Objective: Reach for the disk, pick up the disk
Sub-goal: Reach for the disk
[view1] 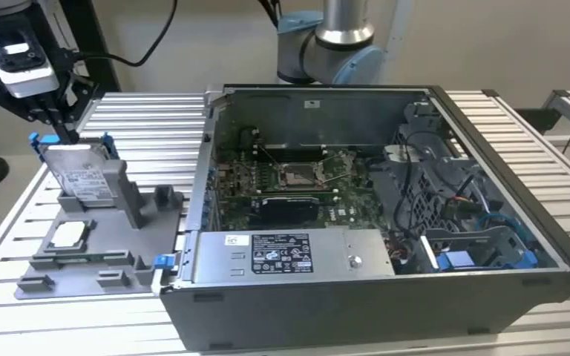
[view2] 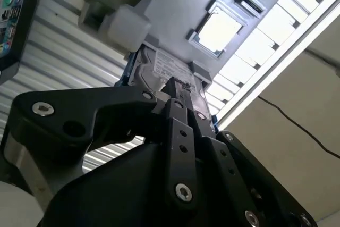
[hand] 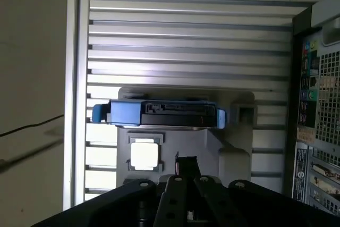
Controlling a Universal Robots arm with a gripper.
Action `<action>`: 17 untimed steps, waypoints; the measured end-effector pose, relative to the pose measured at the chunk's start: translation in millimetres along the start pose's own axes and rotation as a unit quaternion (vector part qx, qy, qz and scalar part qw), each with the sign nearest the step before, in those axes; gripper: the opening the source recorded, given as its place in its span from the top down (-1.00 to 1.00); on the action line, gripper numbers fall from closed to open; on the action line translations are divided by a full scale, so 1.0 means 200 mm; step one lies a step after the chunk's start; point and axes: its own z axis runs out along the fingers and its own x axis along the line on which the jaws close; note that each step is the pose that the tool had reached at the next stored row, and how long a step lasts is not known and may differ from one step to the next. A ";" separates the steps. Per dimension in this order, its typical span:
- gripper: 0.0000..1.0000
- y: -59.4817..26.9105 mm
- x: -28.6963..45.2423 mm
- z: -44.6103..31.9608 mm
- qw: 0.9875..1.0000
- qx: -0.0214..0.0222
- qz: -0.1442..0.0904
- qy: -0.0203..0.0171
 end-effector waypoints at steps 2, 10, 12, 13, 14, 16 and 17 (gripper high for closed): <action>1.00 0.030 -0.001 0.001 1.000 0.000 0.000 0.000; 1.00 0.126 0.084 0.011 1.000 0.000 0.000 0.000; 1.00 0.142 0.129 0.015 1.000 0.000 0.000 0.000; 1.00 0.151 0.152 0.016 1.000 0.000 0.000 0.000; 1.00 0.161 0.174 0.018 1.000 0.000 0.000 0.000; 1.00 0.178 0.209 0.021 1.000 0.000 0.000 0.000; 1.00 0.185 0.216 0.022 1.000 0.000 0.000 0.000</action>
